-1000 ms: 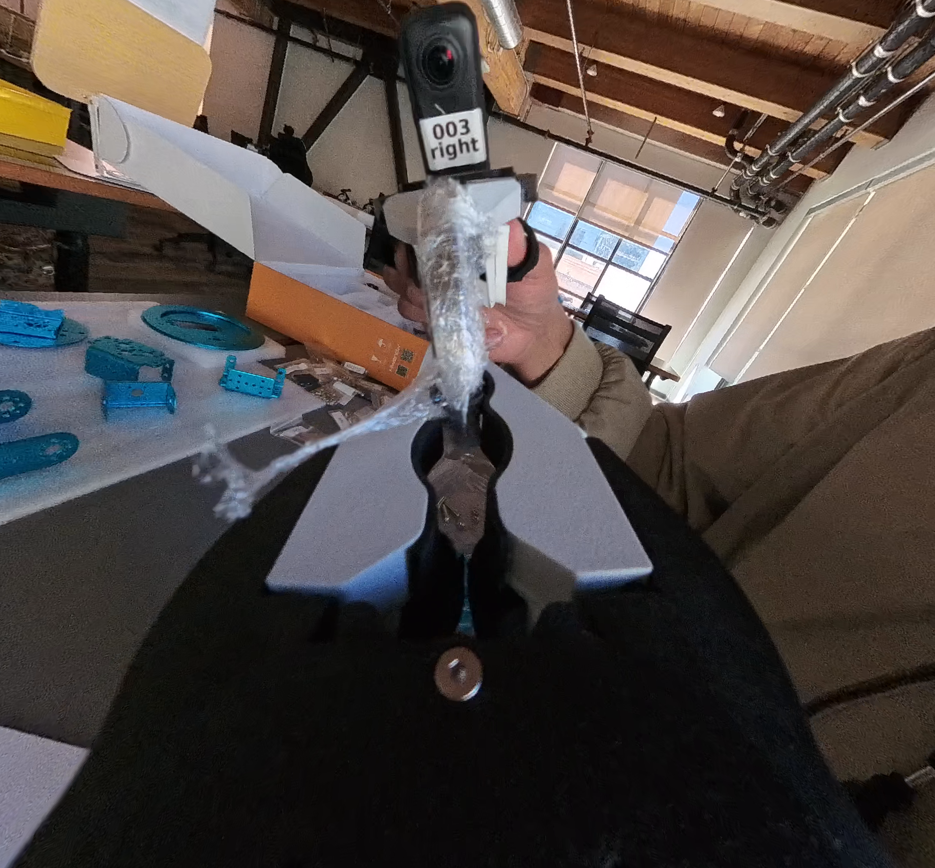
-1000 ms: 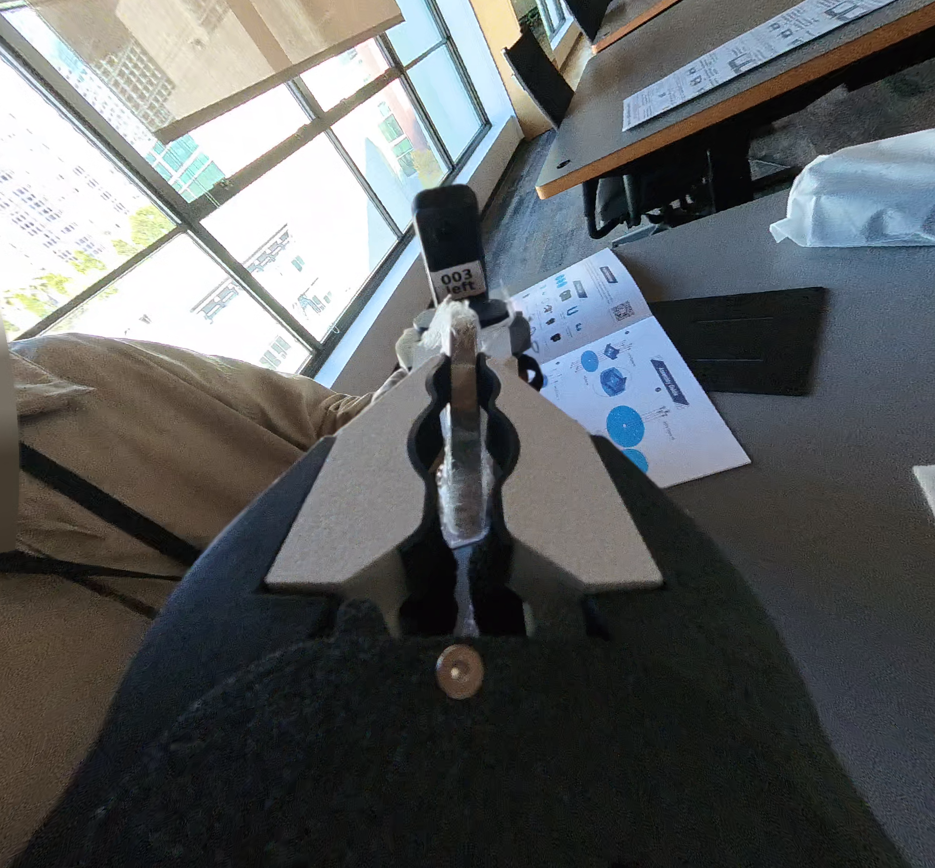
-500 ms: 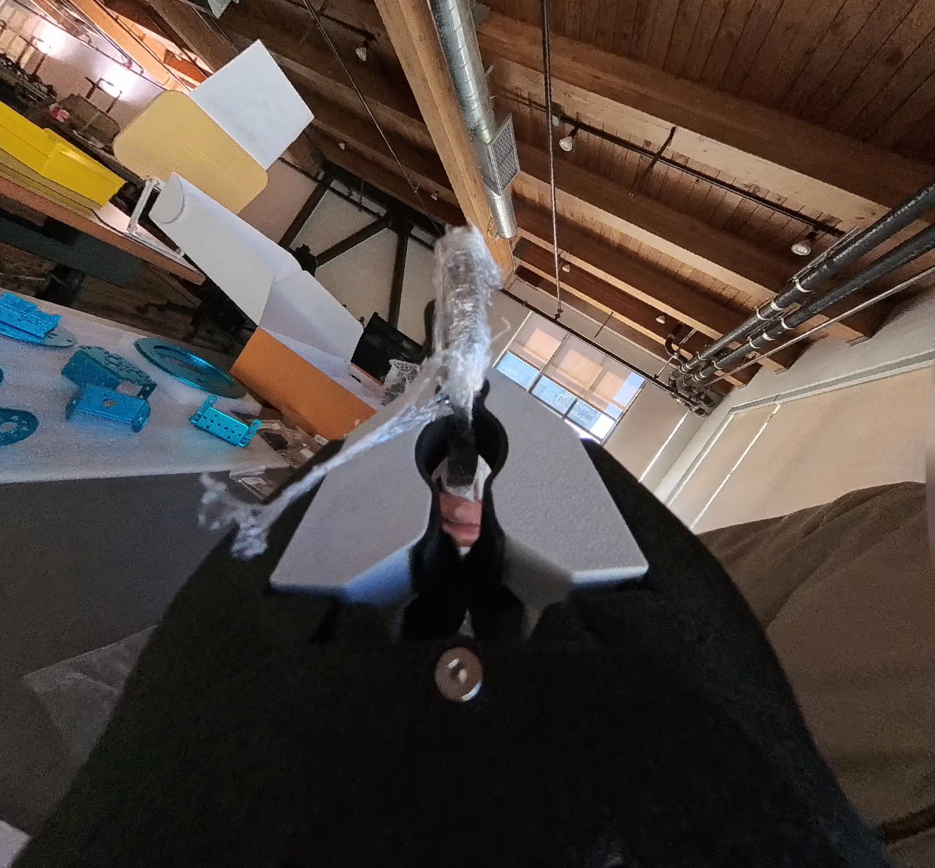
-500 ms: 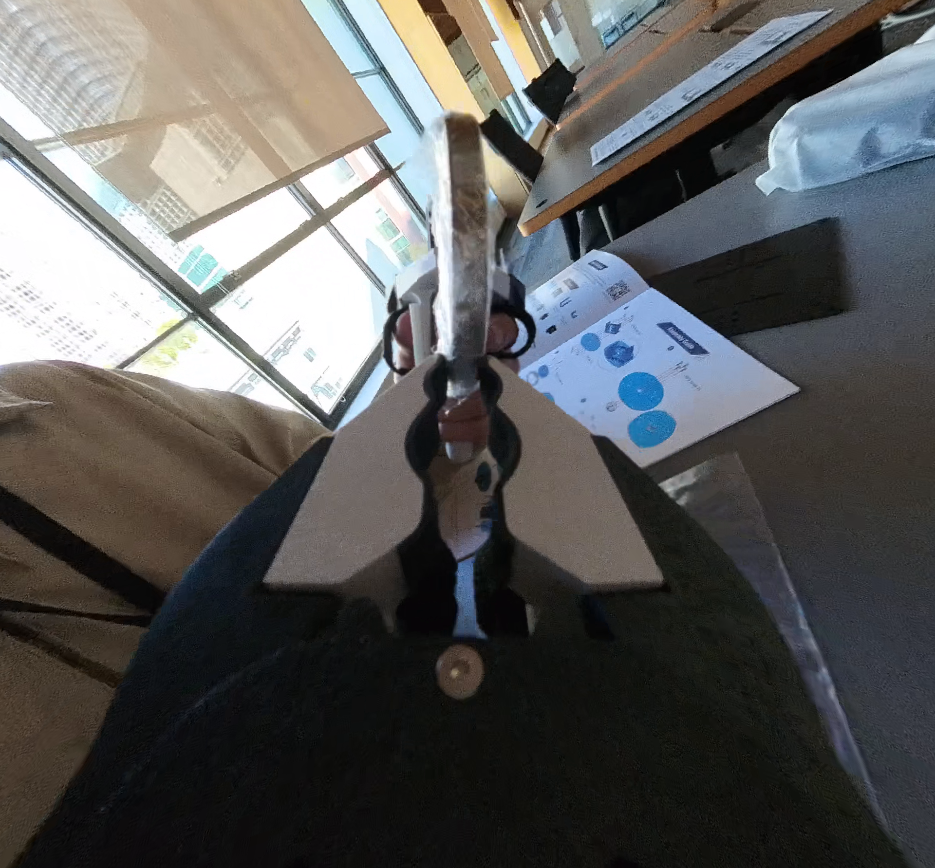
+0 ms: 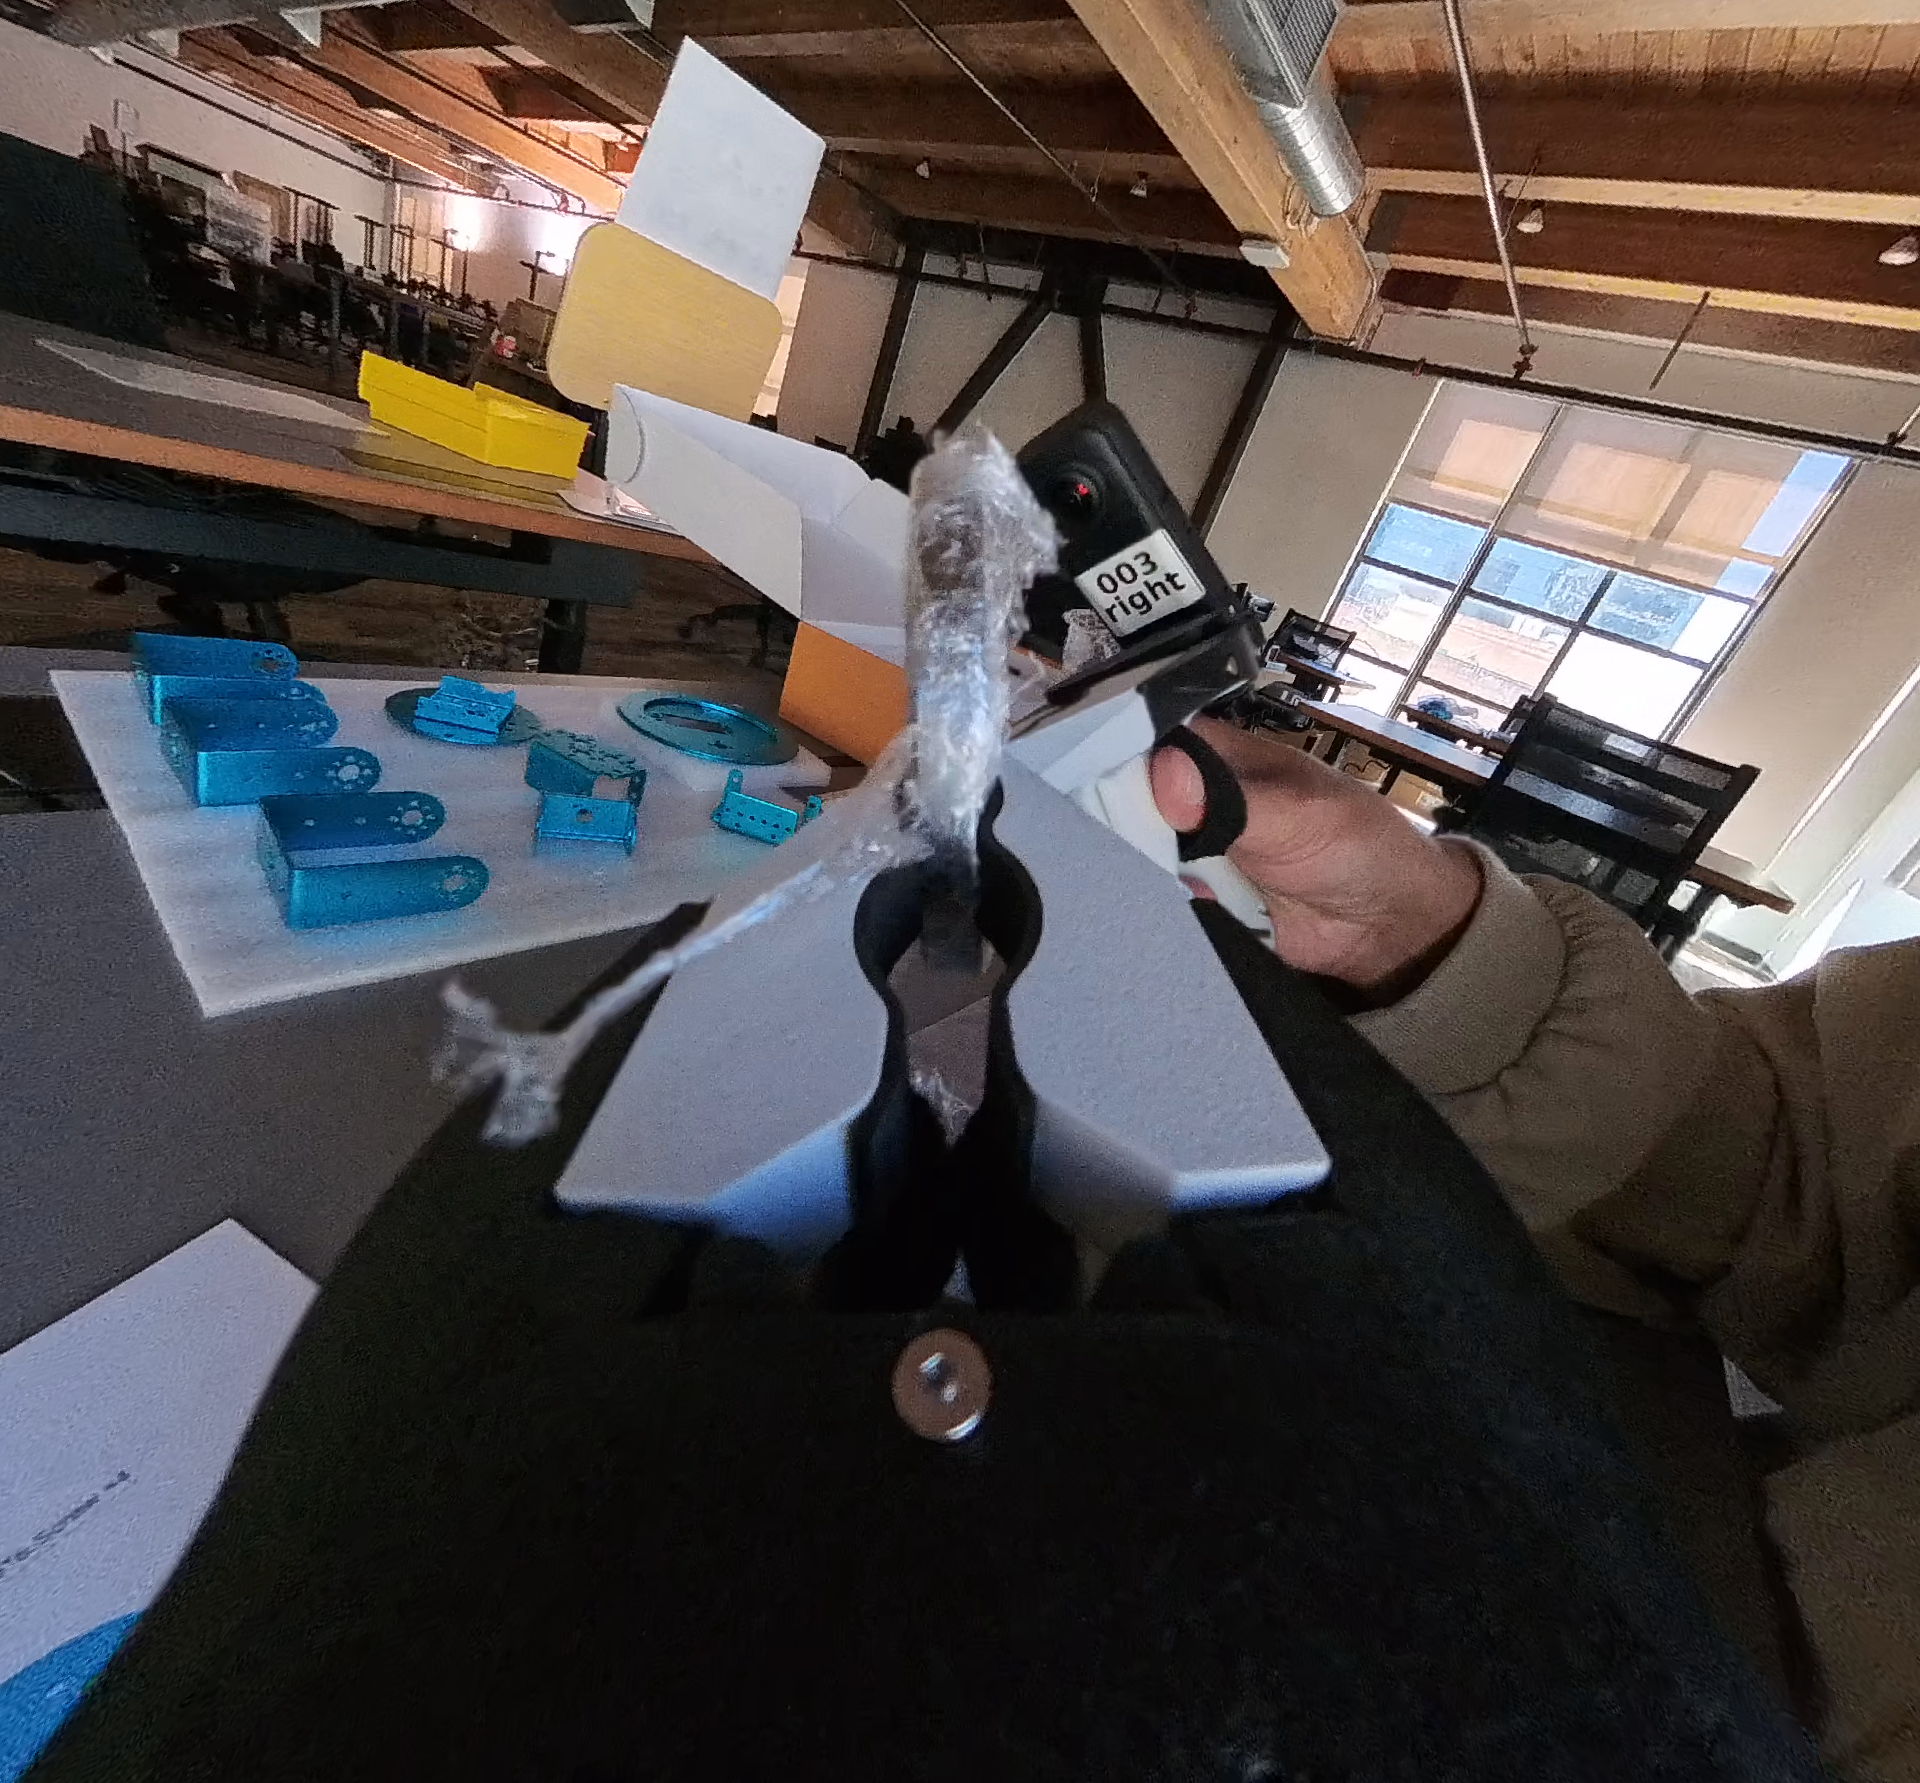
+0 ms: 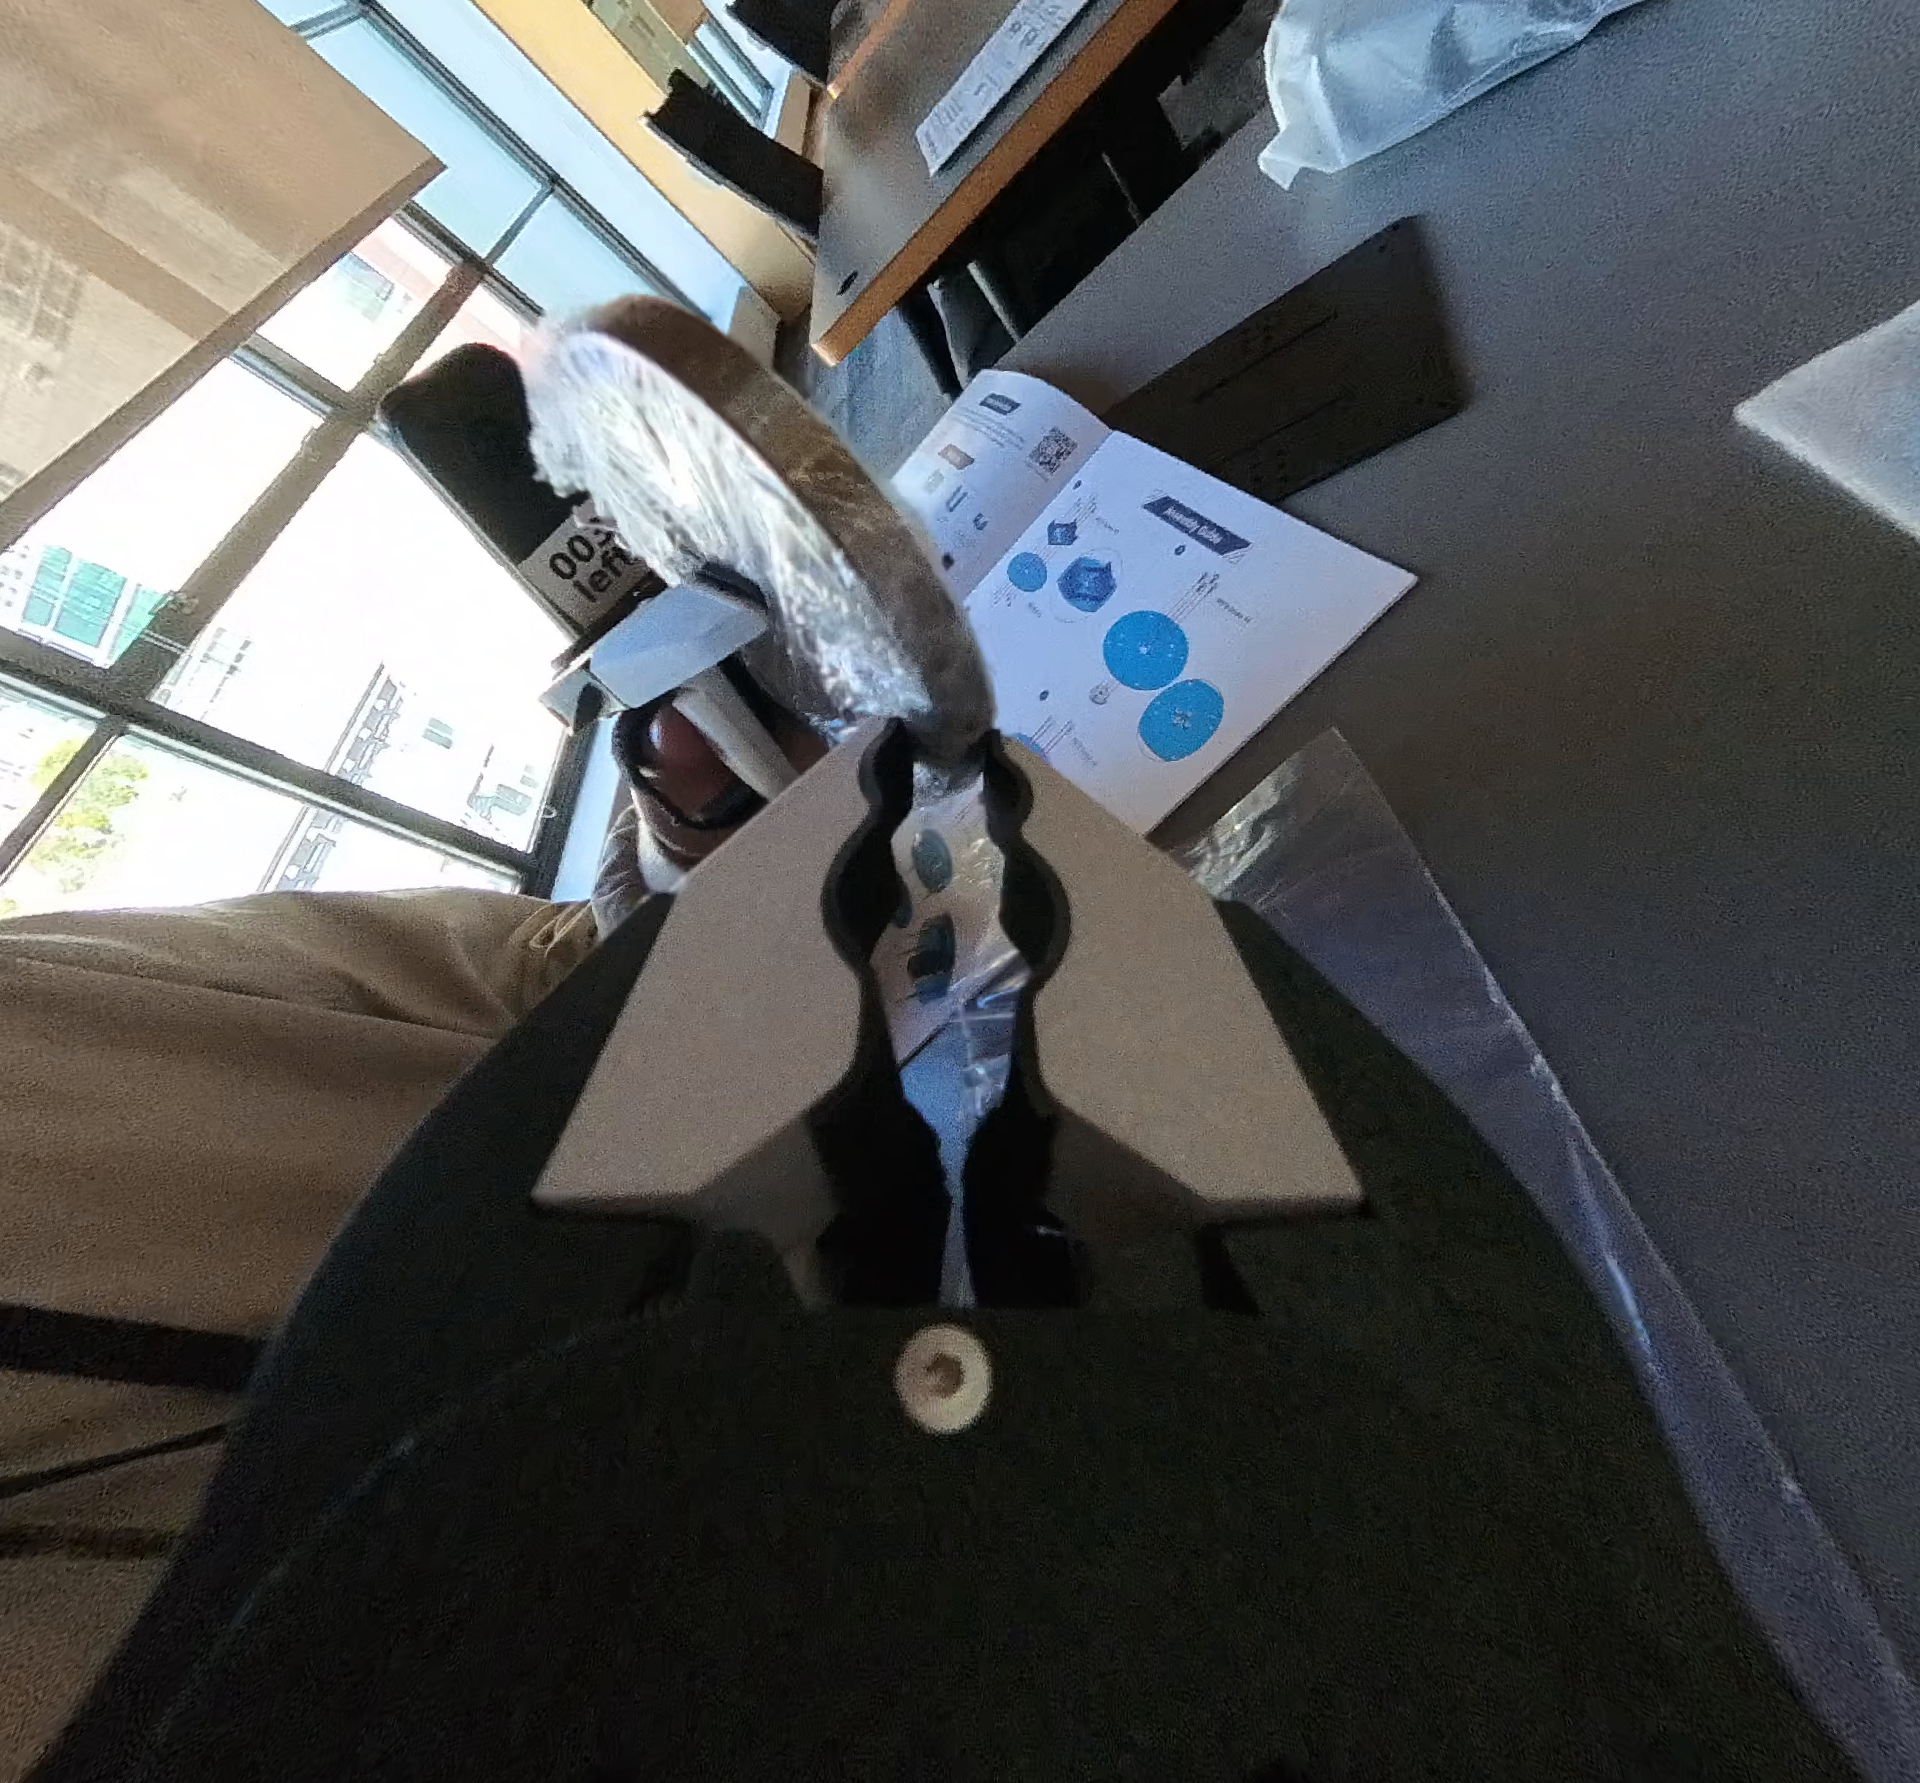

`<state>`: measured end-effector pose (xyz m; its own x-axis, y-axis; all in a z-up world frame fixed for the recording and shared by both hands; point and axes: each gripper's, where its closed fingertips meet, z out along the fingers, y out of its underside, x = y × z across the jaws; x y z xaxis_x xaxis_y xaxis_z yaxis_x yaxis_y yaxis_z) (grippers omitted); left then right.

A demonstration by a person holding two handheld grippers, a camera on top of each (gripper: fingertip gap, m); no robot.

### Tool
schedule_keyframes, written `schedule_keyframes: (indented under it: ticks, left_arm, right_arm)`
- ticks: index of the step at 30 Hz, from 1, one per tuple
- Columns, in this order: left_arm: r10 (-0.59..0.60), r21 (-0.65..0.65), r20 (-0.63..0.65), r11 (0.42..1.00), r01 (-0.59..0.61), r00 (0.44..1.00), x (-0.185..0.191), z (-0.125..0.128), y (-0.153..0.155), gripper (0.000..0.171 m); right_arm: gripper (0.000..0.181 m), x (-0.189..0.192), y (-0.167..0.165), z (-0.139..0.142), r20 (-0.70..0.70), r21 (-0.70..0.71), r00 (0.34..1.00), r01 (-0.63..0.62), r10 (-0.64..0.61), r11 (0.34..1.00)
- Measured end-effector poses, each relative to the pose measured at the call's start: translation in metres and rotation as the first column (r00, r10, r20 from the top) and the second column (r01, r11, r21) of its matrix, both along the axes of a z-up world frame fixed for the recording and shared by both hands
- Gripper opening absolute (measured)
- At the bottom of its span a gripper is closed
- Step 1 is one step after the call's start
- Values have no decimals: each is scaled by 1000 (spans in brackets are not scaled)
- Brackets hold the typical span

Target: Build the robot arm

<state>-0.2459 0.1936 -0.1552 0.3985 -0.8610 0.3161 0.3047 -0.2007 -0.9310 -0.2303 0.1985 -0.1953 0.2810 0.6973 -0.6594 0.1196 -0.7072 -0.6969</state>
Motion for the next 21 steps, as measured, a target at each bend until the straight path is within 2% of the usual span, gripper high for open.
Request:
schedule_keyframes:
  ticks: [3, 5, 8, 17, 19, 21]
  left_arm:
    - [-51, -49, 82, 997, 55, 995, -5, 5, -2, 2]
    - [-71, -83, 132, 993, 82, 989, -5, 4, -1, 2]
    - [-103, -138, 181, 982, 129, 978, -5, 1, -1, 2]
    - [-92, -114, 126, 988, 107, 988, -1, -2, -2, 2]
    - [-117, -133, 159, 981, 139, 980, 0, -1, -3, 2]
    - [-165, -184, 257, 959, 215, 952, -1, 1, -4, 1]
  right_arm:
    - [11, -2, -23, 4, -63, -62, 984, -173, 170, 983]
    - [11, -1, -24, 4, -92, -35, 979, -186, 183, 982]
    - [10, -1, -28, -1, -111, -71, 968, -233, 224, 970]
    - [10, 1, -28, -9, -63, -96, 967, -254, 249, 962]
    - [9, 2, -33, -8, -52, -61, 958, -286, 283, 956]
    - [9, 4, -36, -2, -20, 100, 947, -317, 320, 943]
